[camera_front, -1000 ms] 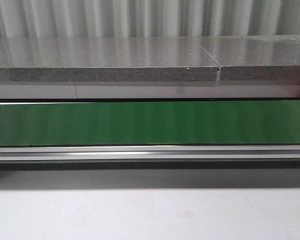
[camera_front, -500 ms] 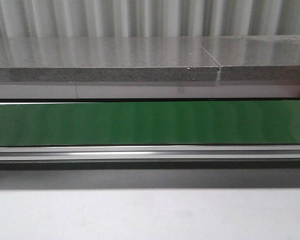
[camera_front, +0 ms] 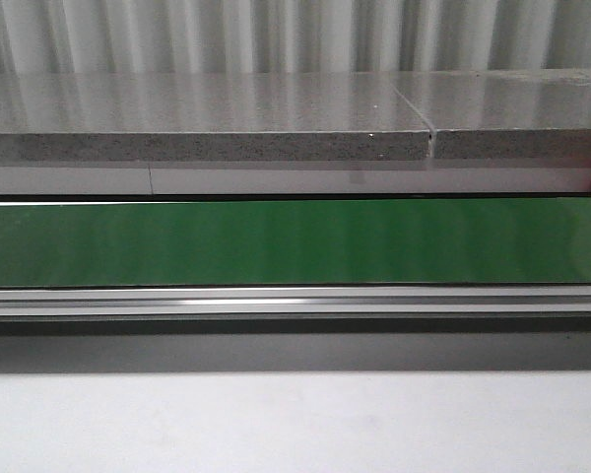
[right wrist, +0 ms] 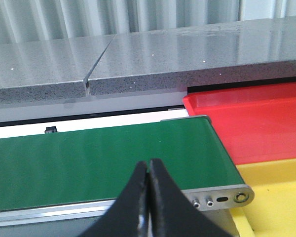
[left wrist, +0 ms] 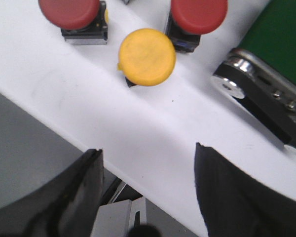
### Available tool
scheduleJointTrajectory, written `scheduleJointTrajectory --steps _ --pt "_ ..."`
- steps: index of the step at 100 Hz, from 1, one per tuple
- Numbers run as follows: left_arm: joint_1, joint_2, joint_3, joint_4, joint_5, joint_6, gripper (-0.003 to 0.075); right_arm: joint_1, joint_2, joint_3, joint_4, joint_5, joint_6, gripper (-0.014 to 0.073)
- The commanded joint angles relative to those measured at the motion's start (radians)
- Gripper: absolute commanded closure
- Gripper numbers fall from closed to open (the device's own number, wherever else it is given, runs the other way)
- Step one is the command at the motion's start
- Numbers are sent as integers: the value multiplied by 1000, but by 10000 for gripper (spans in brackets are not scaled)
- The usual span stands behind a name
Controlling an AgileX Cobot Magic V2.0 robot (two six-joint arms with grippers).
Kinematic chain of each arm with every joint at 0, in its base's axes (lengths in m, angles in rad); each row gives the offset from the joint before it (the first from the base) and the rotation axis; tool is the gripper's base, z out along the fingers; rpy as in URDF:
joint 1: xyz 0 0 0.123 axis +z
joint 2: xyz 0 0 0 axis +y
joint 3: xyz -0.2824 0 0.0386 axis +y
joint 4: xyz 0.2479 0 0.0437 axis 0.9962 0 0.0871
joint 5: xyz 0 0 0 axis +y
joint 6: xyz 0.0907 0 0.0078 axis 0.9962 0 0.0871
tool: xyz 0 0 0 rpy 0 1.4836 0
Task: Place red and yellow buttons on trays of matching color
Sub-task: 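Close the left gripper on the yellow-capped button and lift it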
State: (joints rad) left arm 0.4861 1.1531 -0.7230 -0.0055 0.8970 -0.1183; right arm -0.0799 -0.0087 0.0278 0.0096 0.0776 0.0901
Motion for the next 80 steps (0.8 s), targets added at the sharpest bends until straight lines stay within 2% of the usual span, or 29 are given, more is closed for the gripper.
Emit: scheduleJointTrajectory --steps 1,28,80 --pt "16 29 -32 -23 -22 5 314 -4 -5 -15 -10 -78 -6 708" --pt "18 181 -66 -27 -32 5 314 -4 -5 -15 -10 -78 -6 708" --pt "18 391 -273 -43 -24 5 314 -4 -5 -15 -10 -78 -6 708"
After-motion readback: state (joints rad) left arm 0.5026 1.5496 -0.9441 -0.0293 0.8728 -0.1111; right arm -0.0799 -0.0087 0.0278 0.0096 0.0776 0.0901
